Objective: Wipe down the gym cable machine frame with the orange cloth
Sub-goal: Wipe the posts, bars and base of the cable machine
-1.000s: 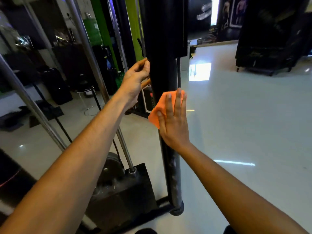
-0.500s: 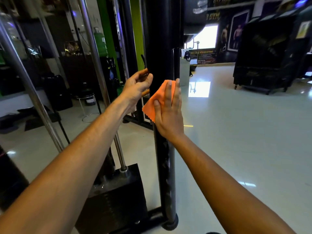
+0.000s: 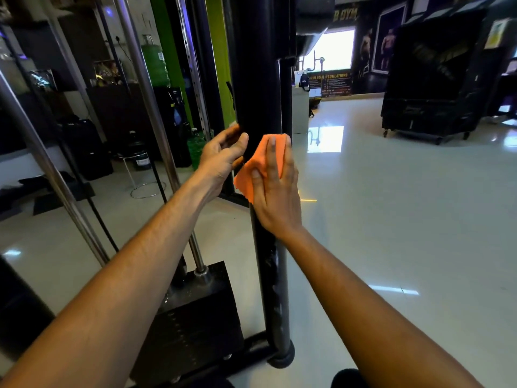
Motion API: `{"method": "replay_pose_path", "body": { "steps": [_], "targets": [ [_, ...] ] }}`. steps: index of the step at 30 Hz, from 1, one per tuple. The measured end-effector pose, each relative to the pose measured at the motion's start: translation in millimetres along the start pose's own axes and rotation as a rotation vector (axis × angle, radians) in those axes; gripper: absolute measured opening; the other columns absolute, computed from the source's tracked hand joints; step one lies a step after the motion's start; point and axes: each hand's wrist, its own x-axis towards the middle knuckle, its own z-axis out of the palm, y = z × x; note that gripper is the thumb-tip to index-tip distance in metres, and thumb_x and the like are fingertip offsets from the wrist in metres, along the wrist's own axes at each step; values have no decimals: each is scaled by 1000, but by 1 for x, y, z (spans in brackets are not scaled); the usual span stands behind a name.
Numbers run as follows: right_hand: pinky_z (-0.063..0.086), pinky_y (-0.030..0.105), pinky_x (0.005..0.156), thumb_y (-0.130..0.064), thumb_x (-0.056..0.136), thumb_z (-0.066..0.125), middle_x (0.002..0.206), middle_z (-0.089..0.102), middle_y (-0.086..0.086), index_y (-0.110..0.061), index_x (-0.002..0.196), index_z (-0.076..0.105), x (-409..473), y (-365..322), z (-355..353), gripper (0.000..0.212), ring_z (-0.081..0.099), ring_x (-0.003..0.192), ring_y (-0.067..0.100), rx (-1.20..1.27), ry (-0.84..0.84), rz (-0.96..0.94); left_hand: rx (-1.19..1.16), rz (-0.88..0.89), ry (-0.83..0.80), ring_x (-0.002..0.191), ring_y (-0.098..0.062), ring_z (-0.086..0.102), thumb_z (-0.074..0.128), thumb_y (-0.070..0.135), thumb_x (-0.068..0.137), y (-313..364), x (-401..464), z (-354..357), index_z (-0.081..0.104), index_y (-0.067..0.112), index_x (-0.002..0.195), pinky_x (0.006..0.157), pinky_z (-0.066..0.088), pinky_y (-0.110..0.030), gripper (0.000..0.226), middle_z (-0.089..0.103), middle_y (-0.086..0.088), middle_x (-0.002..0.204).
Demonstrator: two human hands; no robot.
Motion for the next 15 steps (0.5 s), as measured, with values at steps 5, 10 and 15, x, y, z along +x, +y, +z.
{"method": "replay_pose_path", "body": {
  "steps": [5,10,15],
  "targets": [
    [52,67,110,-50,115,47,180,-19,0,-41,171,-11,-64,29,14,82,7,167,32,1,-99,40,3,-32,-13,114,4,65,74,24,103,-23,-11,-1,62,30,138,96,56,-24,37,70,15,125],
    [49,53,112,-46,116,46,182,-11,4,-38,170,-9,-58,20,18,77,13,166,32,46,-35,63,-20,-92,-8,120,-1,62,72,30,104,-42,-22,3,62,30,137,97,55,-28,34,67,16,128],
    [41,43,113,-47,116,47,182,-9,7,-33,171,-6,-59,26,23,77,15,165,32,19,-4,47,-37,-107,6,114,-5,62,72,33,104,-60,-27,6,62,29,140,101,55,-29,38,68,13,126]
  ]
}}
